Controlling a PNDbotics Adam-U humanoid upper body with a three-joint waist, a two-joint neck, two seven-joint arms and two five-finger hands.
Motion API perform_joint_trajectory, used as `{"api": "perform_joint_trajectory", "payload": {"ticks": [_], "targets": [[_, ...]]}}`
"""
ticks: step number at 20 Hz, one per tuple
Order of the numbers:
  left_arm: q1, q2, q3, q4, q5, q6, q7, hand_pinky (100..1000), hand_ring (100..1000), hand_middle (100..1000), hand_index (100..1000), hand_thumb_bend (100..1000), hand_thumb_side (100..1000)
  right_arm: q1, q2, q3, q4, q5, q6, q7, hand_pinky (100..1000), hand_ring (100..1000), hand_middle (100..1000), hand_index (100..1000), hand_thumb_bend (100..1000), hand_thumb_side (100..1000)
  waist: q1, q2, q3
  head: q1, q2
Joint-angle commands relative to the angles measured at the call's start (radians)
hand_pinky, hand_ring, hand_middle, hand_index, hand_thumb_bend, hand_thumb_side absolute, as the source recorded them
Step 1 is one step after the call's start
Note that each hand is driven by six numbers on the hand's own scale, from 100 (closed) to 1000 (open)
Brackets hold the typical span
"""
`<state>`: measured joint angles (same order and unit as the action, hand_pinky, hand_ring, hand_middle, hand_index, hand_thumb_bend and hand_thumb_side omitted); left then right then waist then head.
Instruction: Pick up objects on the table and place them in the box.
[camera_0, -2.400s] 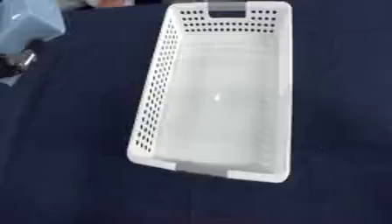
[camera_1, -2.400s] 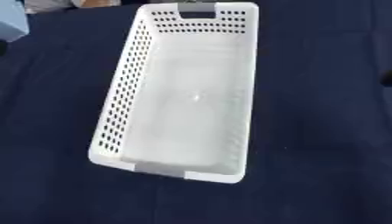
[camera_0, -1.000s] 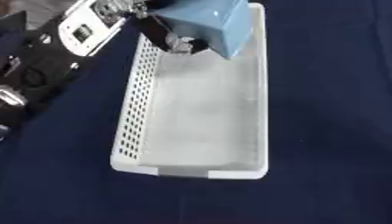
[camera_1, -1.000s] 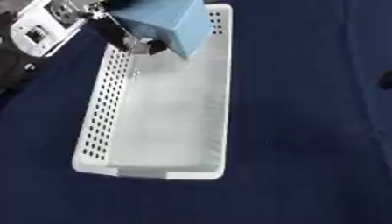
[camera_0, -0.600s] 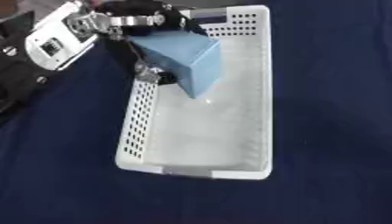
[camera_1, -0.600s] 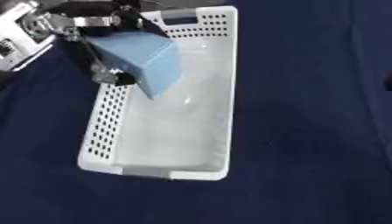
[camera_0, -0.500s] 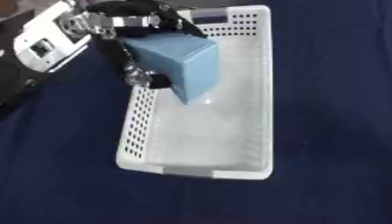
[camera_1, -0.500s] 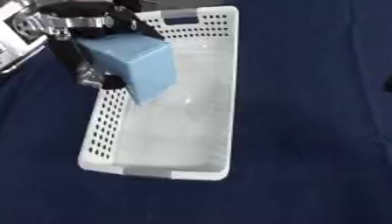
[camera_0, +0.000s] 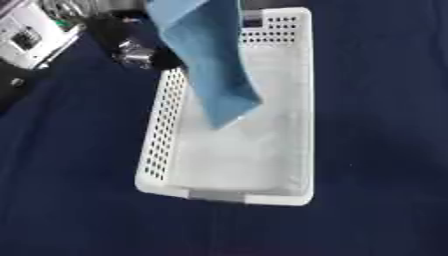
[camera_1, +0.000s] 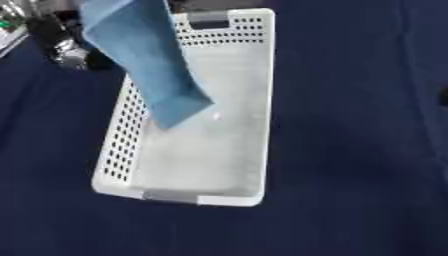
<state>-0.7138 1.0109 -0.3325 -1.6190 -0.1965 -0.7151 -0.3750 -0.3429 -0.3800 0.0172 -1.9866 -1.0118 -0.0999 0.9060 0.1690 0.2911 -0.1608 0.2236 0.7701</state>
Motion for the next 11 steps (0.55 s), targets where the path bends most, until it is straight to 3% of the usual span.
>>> {"api": "perform_joint_trajectory", "payload": {"ticks": [1,6,8,9,10,11], "targets": [[-0.013,0.035,0.013,0.011,-0.089,-0.022,0.015,1000,1000,1000,1000,289,1000,-0.005,-0.017,-0.006,-0.013,0.001,-0.004,0.001,811,731,822,956,100,781,-0.009,-0.02,0.003,0.005,0.0],[-0.011,0.042,0.013,0.027,-0.172,-0.028,0.044,1000,1000,1000,1000,284,1000,-0.004,-0.017,-0.007,-0.013,0.001,-0.005,0.001,811,731,822,956,100,781,-0.01,-0.02,0.005,0.007,0.0],[-0.014,0.047,0.031,0.027,-0.198,-0.024,0.084,1000,1000,1000,1000,100,1000,-0.003,-0.017,-0.008,-0.013,0.002,-0.006,0.001,811,732,822,958,100,780,-0.01,-0.02,0.008,0.006,0.0],[-0.013,0.049,0.043,0.029,-0.202,-0.018,0.119,1000,1000,1000,1000,100,836,-0.002,-0.017,-0.008,-0.013,0.003,-0.006,0.001,811,732,822,958,100,780,-0.011,-0.02,0.009,0.006,0.0],[-0.011,0.051,0.062,0.027,-0.191,-0.015,0.184,1000,1000,1000,1000,100,485,-0.001,-0.017,-0.008,-0.013,0.004,-0.007,0.001,811,732,822,958,100,780,-0.012,-0.02,0.012,0.006,0.0],[-0.005,0.057,0.074,0.024,-0.183,-0.019,0.246,957,985,968,1000,100,275,-0.001,-0.017,-0.009,-0.013,0.004,-0.007,0.001,811,732,822,959,100,780,-0.012,-0.02,0.013,0.006,0.0]]}}
